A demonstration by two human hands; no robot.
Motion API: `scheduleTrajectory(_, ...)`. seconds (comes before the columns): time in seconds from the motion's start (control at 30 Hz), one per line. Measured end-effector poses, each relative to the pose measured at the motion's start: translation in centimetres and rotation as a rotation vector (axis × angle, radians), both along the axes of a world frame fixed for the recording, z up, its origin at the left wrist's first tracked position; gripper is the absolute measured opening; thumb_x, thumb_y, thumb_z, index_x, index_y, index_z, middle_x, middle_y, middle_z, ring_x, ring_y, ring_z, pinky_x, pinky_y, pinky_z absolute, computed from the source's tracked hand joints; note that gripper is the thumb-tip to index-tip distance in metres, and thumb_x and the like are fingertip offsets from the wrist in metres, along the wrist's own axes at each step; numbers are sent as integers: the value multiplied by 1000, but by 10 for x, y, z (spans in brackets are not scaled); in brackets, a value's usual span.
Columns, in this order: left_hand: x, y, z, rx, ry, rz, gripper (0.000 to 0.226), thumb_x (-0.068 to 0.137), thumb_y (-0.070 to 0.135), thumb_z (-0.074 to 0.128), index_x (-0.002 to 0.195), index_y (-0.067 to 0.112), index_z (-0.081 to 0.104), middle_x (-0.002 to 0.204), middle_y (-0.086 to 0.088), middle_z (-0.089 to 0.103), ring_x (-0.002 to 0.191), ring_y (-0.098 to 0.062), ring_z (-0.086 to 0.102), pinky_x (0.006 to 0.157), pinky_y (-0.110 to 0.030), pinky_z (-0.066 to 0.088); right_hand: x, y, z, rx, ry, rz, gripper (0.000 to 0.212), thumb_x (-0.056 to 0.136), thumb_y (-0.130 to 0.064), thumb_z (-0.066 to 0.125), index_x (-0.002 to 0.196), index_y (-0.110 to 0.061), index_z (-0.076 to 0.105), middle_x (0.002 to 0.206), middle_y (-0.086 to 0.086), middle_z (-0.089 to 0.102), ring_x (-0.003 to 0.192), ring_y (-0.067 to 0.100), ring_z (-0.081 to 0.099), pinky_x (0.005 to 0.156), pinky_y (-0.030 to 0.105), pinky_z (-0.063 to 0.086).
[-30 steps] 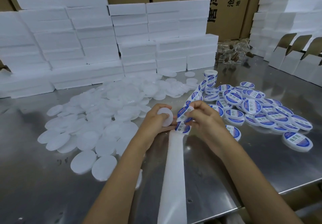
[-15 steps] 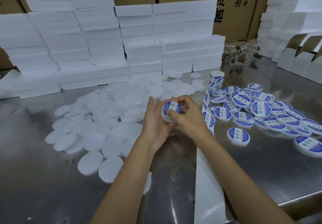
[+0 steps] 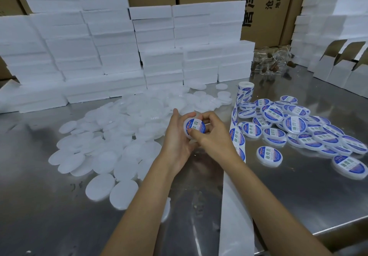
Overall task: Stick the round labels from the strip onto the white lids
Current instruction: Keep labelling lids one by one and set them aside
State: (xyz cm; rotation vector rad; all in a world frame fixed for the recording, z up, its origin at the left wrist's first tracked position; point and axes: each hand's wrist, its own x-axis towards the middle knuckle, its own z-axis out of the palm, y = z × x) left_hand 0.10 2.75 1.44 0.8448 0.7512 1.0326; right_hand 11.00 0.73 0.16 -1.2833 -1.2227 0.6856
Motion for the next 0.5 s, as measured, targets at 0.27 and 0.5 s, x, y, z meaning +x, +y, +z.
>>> scheduleTrajectory(0.27,1,-1,0,51,64,-14,57,106,54,32,126,9,61,98,-4,76,86,-16,74,70,-29,61,3,-3,-2,42,-96,-5,26,81,-16,77,96,-24,58,94,-2,66,80,13,64,65,21,53)
scheduleTrajectory(0.5,3,-5,4,66,45,-24,51,107,50,33,118,10,64,98,-5,76,90,-18,74,83,-32,59,1,-8,-2,155,-231,-80,26,83,-17,76,102,-21,59,105,-8,54,86,3,59,70,12,48)
